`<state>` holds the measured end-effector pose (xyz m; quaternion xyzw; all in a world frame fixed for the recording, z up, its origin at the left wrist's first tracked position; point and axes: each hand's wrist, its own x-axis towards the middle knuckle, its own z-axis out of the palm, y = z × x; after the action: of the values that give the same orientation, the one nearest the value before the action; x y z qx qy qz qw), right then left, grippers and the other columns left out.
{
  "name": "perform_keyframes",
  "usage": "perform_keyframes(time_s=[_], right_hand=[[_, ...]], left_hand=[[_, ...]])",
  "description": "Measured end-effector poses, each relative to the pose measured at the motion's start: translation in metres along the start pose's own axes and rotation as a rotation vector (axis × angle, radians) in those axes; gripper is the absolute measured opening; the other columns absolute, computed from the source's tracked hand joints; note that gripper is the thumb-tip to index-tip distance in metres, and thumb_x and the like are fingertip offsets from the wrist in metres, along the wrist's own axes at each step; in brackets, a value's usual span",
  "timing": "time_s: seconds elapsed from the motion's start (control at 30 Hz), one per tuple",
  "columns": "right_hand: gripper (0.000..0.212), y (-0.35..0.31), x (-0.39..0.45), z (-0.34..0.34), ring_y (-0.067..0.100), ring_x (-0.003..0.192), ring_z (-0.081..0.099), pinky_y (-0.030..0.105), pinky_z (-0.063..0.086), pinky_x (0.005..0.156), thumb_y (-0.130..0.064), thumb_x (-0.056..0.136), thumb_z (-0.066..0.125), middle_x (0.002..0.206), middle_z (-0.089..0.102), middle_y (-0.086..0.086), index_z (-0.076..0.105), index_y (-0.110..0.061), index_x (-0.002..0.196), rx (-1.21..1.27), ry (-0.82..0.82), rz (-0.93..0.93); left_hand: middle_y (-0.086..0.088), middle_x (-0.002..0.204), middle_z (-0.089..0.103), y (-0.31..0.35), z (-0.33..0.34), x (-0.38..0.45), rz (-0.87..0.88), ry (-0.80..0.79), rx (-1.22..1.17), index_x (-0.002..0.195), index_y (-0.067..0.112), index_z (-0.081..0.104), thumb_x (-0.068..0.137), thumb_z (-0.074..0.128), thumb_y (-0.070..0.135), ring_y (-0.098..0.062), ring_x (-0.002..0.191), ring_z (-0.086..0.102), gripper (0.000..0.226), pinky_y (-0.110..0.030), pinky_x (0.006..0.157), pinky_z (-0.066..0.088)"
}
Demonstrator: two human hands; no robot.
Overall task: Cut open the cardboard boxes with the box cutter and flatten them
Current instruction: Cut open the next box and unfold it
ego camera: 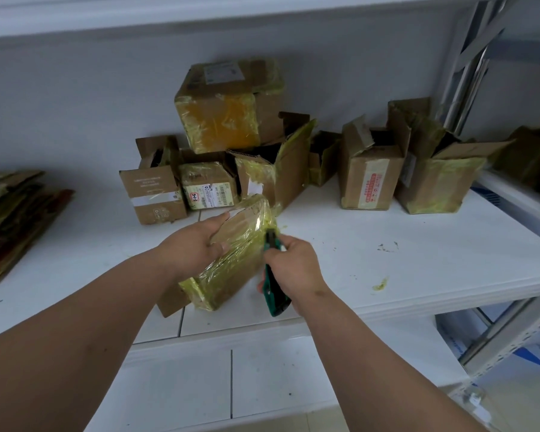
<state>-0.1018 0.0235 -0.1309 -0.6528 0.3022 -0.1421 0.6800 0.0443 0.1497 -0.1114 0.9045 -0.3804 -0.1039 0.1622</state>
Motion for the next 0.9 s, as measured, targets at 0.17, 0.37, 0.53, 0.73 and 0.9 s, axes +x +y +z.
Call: perform_keyframes(time_s=[0.17, 0.37, 0.53, 0.73, 0.9], right_hand=[[0.015, 0.003, -0.005, 0.014, 0.047, 0.079, 0.069, 0.053, 0.059, 0.073, -0.01, 0.088, 0.053, 0.073, 0.057, 0.011, 0.06, -0.006, 0.1, -0.133, -0.025, -0.018], [0.02, 0.007, -0.019, 0.016, 0.029, 0.048, 0.064, 0.032, 0.053, 0.051, -0.006, 0.092, 0.05, 0.067, 0.054, 0.012, 0.057, -0.006, 0.111, -0.075, -0.11, 0.004], [0.022, -0.001, -0.02, 0.003, 0.024, 0.044, 0.06, 0.029, 0.05, 0.051, -0.005, 0.094, 0.049, 0.067, 0.056, 0.012, 0.058, -0.024, 0.093, -0.073, -0.175, 0.034], [0.065, 0.007, -0.007, 0.0, 0.02, 0.043, 0.059, 0.038, 0.057, 0.065, 0.002, 0.089, 0.038, 0.071, 0.06, 0.01, 0.048, -0.036, 0.141, -0.198, -0.176, 0.095], [0.046, 0.01, -0.013, 0.003, 0.019, 0.039, 0.055, 0.039, 0.053, 0.063, 0.002, 0.086, 0.036, 0.068, 0.055, 0.01, 0.058, -0.026, 0.115, -0.111, -0.151, 0.106]], left_hand=[[0.001, 0.159, 0.03, 0.003, 0.001, -0.004, -0.002, -0.005, -0.009, 0.154, 0.039, 0.017, 0.098, 0.054, 0.037, -0.021, 0.141, 0.036, 0.067, -0.027, 0.108, 0.031], [0.003, 0.159, 0.029, 0.006, -0.003, -0.007, -0.059, -0.031, -0.07, 0.154, 0.04, 0.018, 0.099, 0.053, 0.034, -0.02, 0.136, 0.041, 0.065, -0.025, 0.104, 0.035], [0.006, 0.158, 0.029, 0.005, -0.023, -0.016, -0.112, -0.1, -0.339, 0.147, 0.046, 0.034, 0.098, 0.051, 0.02, -0.018, 0.14, 0.032, 0.059, -0.026, 0.107, 0.027], [0.009, 0.145, 0.046, -0.007, -0.026, -0.03, -0.076, -0.092, -0.4, 0.135, 0.042, 0.051, 0.098, 0.057, 0.025, -0.008, 0.126, 0.044, 0.041, -0.022, 0.104, 0.029], [0.017, 0.152, 0.035, 0.004, -0.022, -0.03, -0.068, -0.1, -0.301, 0.145, 0.037, 0.043, 0.102, 0.049, 0.029, -0.006, 0.137, 0.034, 0.044, -0.017, 0.106, 0.021]])
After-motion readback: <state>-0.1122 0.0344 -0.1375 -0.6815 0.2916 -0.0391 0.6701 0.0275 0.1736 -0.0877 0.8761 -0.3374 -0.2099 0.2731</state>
